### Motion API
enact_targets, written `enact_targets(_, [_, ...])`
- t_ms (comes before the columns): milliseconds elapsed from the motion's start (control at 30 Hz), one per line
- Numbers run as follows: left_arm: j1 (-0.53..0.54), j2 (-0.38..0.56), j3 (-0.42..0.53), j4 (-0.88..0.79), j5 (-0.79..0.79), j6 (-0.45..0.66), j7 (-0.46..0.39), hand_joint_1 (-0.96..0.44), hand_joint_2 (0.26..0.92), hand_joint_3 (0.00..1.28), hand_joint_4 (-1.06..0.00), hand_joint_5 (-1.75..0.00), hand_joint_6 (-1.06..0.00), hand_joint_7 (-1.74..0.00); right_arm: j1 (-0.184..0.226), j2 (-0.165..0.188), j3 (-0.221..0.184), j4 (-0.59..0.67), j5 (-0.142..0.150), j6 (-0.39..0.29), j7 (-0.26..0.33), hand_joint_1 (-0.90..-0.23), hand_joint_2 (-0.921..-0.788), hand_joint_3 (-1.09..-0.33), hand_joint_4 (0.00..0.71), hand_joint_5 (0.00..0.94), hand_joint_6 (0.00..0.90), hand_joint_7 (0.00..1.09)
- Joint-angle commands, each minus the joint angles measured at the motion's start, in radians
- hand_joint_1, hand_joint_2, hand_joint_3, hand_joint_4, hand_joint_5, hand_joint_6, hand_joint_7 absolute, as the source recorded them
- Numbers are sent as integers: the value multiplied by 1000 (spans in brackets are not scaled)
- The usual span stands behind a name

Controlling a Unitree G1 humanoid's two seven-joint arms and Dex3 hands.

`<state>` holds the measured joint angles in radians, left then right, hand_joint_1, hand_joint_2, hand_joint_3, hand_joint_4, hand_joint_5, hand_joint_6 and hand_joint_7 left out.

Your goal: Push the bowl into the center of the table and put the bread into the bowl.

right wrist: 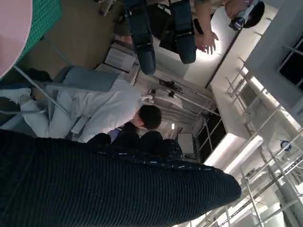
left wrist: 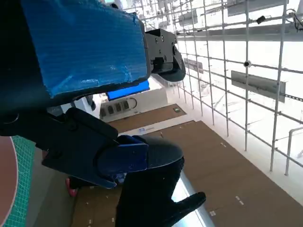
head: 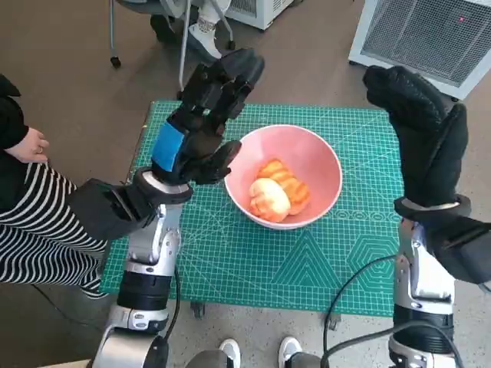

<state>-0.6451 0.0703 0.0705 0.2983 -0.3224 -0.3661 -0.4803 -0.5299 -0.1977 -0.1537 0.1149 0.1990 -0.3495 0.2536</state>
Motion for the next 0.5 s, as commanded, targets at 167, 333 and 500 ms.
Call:
enact_targets(167, [8, 3, 9, -16, -8, 10, -1, -708, 921, 493, -107, -65, 1, -591, 11, -1, -2, 24, 17, 3, 16, -769, -921, -789, 135, 0, 57, 485])
enact_targets(333, [9, 4, 11, -19, -9, 16, -1, -707, 921, 494, -105, -67, 1, -591, 10, 2, -1, 29, 15, -5, 18, -772, -921, -789, 135, 0, 58, 485])
enact_targets(500, [11, 5, 12, -24, -10, 23, -1, -705, 921, 481, -103, -72, 1, -602, 12, 6, 3, 33, 10, -14, 16, -753, -921, -797, 136, 1, 58, 484])
